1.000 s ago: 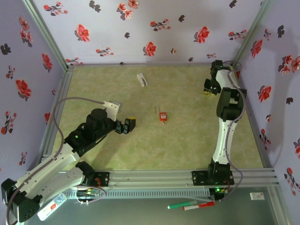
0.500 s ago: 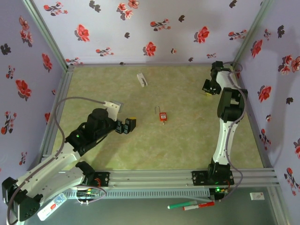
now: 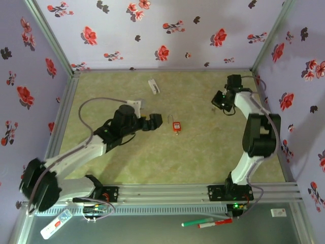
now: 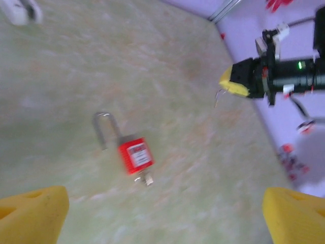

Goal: Unlock with the key

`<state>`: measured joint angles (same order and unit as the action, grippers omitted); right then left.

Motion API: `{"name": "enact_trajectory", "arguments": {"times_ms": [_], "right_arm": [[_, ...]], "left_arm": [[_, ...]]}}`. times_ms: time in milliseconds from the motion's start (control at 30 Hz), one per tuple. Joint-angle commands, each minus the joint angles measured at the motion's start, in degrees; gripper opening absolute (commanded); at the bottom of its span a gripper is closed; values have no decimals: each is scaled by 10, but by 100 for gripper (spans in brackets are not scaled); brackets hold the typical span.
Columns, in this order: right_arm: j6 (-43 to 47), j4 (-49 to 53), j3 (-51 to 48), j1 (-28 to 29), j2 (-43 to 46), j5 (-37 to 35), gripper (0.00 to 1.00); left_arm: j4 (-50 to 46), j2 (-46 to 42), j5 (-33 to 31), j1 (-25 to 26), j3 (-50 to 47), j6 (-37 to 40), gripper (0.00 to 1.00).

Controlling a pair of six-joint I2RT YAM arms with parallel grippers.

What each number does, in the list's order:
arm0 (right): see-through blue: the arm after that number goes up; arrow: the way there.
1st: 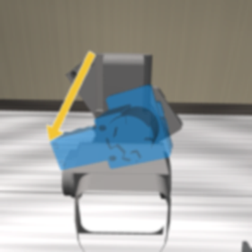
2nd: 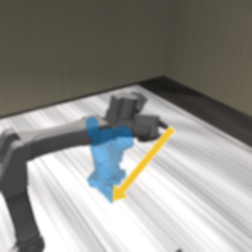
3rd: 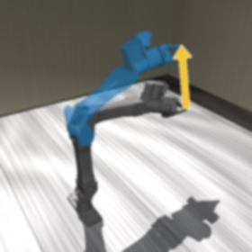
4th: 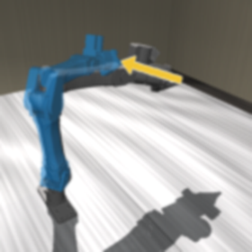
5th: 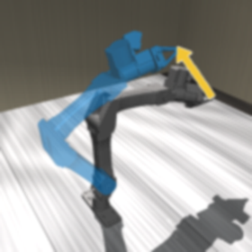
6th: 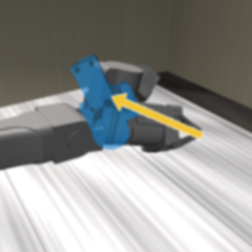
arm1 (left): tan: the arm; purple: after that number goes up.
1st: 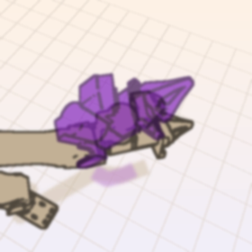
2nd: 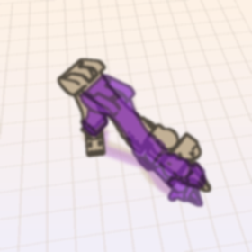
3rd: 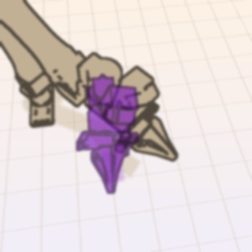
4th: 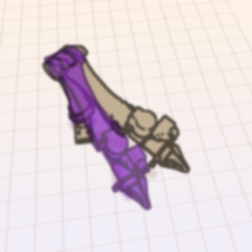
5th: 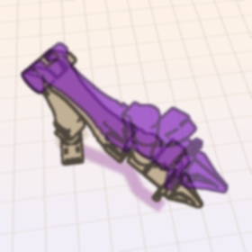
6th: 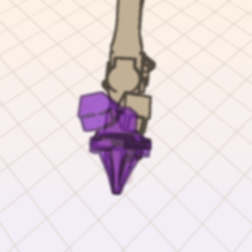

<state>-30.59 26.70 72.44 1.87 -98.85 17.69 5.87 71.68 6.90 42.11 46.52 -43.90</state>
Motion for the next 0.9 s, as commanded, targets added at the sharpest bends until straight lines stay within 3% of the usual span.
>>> {"name": "enact_trajectory", "arguments": {"times_ms": [0,133,333,600,867], "right_arm": [[-93,-135,-76,40,81,73,0],[-166,-231,-157,81,154,87,0],[-237,-350,-228,130,211,88,0],[-261,-401,-245,195,229,81,0],[-277,-442,-258,246,237,61,0]], "left_arm": [[169,55,44,-3,29,-189,96],[292,129,43,4,34,-291,91],[353,183,28,19,43,-362,89],[443,235,28,31,24,-480,87],[468,251,15,37,11,-531,87]]}}
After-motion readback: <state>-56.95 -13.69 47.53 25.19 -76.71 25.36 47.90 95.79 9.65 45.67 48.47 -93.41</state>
